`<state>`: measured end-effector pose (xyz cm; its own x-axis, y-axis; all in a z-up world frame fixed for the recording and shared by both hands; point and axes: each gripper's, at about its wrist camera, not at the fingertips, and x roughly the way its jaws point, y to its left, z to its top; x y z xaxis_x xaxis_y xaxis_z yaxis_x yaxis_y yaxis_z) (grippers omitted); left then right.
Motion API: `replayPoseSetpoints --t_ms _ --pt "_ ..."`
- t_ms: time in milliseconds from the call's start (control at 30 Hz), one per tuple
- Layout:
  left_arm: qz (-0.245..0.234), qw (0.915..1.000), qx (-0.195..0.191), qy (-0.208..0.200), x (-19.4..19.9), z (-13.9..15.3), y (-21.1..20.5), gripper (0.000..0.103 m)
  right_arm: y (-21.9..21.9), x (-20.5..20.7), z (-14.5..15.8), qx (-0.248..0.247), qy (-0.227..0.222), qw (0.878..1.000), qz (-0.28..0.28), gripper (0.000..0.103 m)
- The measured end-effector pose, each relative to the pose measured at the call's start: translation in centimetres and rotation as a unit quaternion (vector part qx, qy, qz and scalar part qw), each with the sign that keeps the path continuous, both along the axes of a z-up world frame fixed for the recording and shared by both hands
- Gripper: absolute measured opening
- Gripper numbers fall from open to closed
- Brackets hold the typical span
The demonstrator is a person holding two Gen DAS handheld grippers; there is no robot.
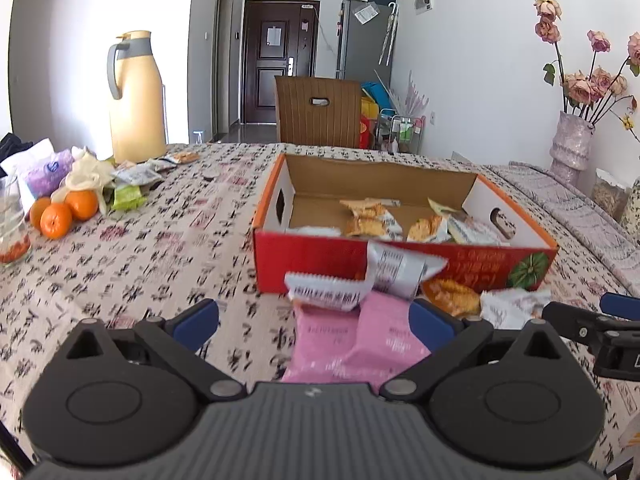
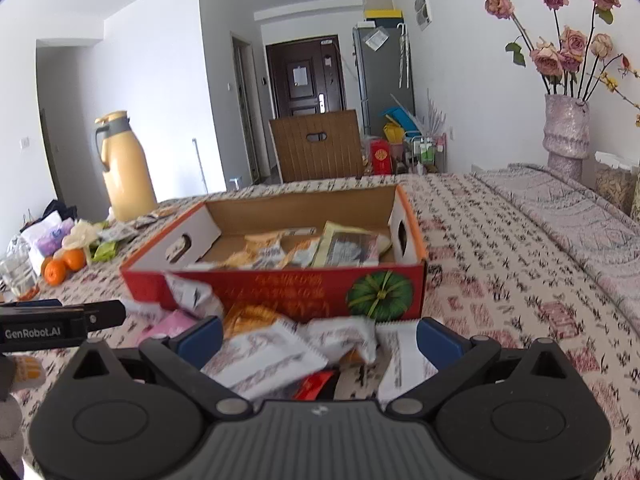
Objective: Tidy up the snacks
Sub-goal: 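Move both grippers back over the snack pile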
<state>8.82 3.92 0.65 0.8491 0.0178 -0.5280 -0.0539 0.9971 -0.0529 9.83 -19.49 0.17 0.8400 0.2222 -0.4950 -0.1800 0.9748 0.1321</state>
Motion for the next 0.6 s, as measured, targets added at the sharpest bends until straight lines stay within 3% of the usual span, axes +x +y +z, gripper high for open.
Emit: replayPoseSetpoints --t_ms 333,600 --pt "0.011 0.9999 -0.005 0.008 -1.7 -0.7 1.5 0.103 2.5 -1.8 -0.9 -0.012 0.018 1.000 0.016 0.103" --pt "0.013 0.9998 -0.008 0.013 -1.3 -1.0 1.9 0.103 3.2 -0.8 -0.9 -0.021 0.018 1.000 0.010 0.103"
